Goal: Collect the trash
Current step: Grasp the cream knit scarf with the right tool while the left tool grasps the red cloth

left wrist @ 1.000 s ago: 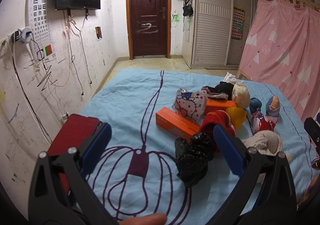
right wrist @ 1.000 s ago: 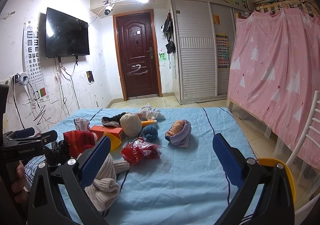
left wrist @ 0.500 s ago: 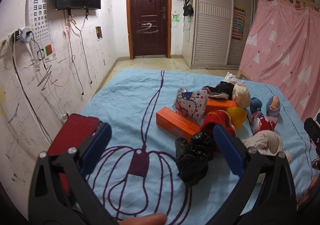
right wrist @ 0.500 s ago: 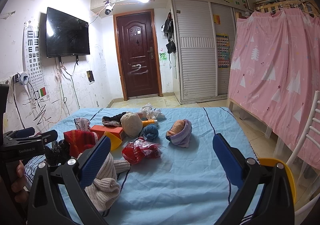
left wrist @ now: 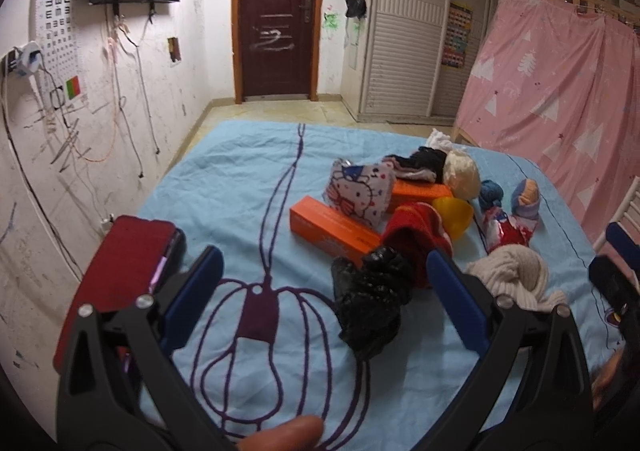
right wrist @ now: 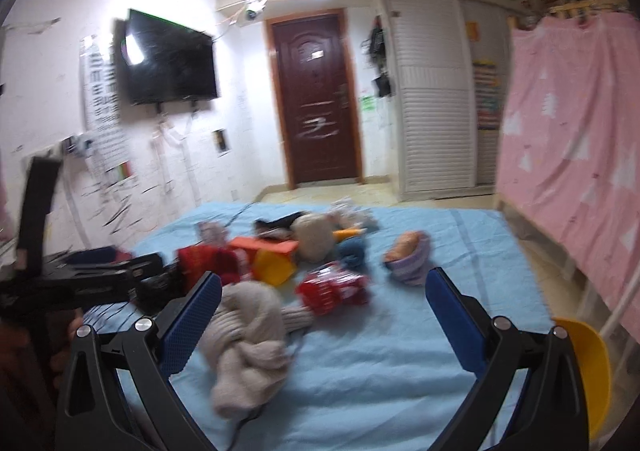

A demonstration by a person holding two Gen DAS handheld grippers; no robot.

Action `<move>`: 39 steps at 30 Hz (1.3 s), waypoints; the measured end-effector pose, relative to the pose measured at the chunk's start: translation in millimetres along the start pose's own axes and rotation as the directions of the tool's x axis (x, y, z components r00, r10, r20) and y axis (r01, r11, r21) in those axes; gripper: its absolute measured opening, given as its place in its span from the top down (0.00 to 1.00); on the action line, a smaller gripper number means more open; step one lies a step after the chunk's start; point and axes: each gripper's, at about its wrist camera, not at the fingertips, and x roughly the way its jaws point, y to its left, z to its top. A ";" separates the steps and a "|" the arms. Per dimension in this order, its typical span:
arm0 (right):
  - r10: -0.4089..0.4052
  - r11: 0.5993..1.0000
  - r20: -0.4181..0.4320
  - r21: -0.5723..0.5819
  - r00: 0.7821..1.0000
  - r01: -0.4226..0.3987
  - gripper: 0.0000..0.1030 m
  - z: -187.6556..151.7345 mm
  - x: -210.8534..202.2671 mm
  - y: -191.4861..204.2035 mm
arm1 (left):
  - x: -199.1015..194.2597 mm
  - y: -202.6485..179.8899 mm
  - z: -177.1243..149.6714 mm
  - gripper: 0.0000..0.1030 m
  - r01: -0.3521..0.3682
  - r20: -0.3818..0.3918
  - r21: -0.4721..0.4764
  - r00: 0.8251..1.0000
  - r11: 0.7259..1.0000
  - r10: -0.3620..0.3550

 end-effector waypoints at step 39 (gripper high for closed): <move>0.167 0.979 -0.116 0.141 0.979 -0.150 0.57 2.6 0.0 -23.5 | 28.6 -57.7 39.3 0.90 0.205 -0.116 0.130 0.975 0.970 -0.190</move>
